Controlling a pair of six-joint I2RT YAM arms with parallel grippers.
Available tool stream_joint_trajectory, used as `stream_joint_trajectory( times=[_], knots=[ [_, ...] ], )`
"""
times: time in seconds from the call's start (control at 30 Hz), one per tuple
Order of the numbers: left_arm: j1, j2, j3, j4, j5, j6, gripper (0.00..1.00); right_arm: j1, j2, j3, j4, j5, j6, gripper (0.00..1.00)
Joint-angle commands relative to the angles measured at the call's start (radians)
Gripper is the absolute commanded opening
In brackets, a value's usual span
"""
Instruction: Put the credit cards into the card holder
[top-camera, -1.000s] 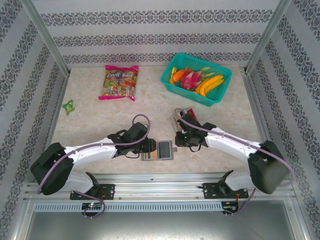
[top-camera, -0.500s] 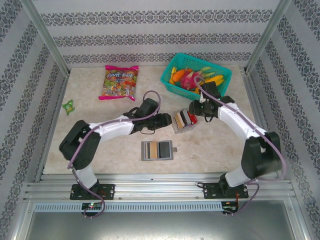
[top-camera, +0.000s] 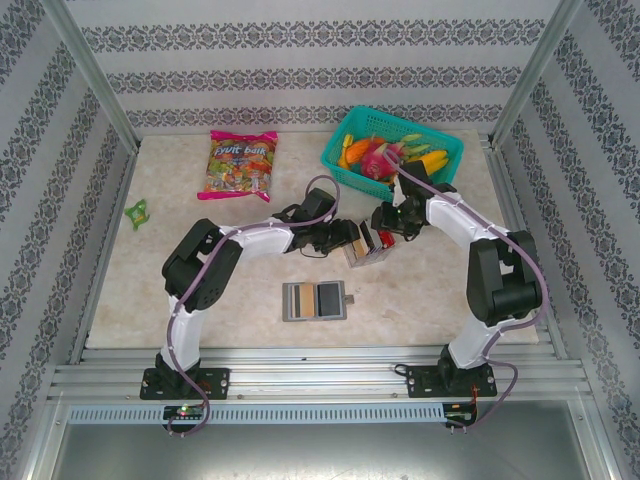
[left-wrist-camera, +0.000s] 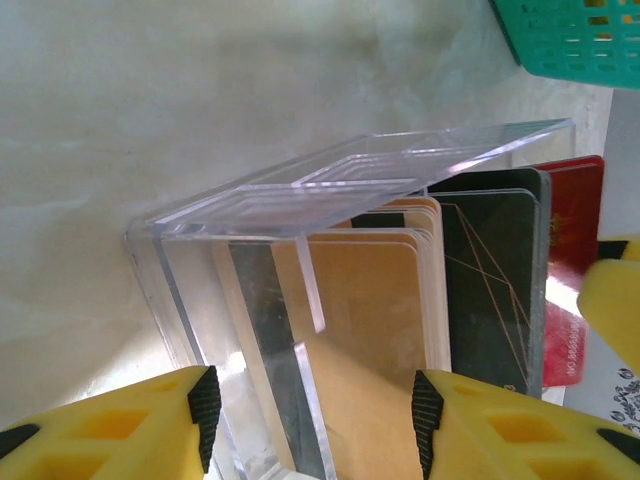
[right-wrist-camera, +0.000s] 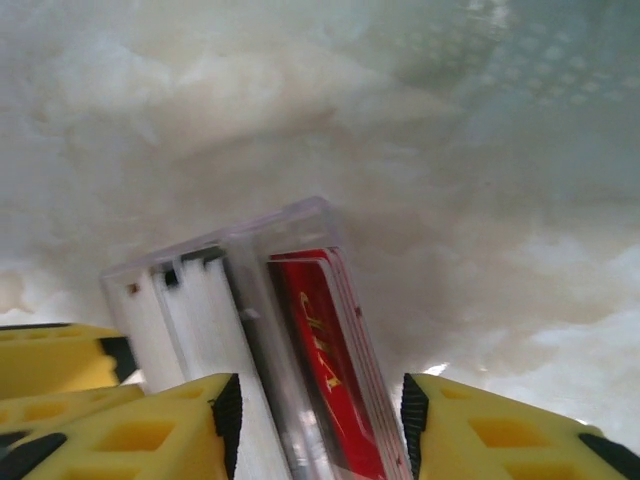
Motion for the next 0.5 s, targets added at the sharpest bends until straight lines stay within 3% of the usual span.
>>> stream_joint_trajectory(
  times=[0.0,0.47],
  knots=[
    [0.012,0.023,0.027,-0.005,0.027,-0.011,0.54,-0.003,-0.013,-0.016,0.051,-0.125,0.040,0.47],
    [0.009,0.049,0.042,-0.007,0.054,-0.010,0.48,-0.001,0.039,-0.013,0.057,-0.202,0.044,0.46]
  ],
)
